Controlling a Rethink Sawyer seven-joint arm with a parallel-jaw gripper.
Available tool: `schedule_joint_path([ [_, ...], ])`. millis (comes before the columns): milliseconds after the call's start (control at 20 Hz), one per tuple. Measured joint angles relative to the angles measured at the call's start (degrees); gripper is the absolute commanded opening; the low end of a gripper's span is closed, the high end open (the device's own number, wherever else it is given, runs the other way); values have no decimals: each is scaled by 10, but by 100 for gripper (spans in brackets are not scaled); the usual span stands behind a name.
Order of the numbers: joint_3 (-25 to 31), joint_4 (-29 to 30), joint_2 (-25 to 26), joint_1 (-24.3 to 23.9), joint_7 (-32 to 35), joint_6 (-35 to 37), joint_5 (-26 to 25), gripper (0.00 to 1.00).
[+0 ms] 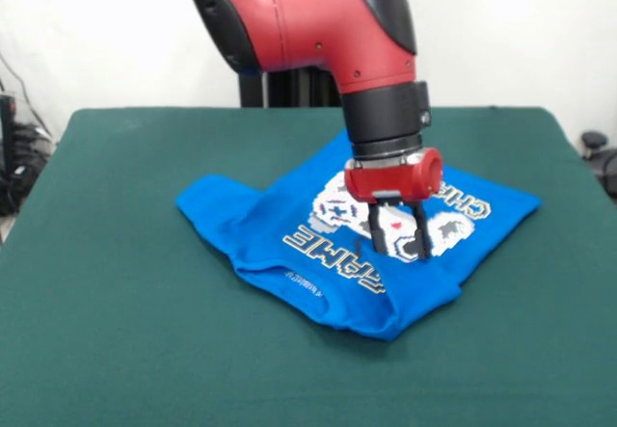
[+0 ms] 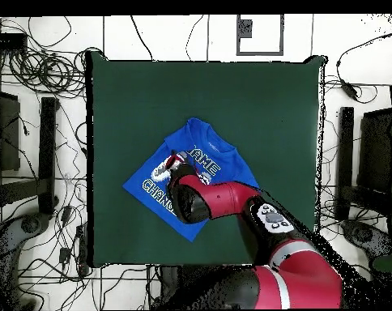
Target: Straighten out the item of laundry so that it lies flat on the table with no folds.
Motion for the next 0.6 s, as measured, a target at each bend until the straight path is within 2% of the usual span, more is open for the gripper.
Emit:
schedule_joint_path([
  [600,-15,-1,5,13,0,-32,0,100],
])
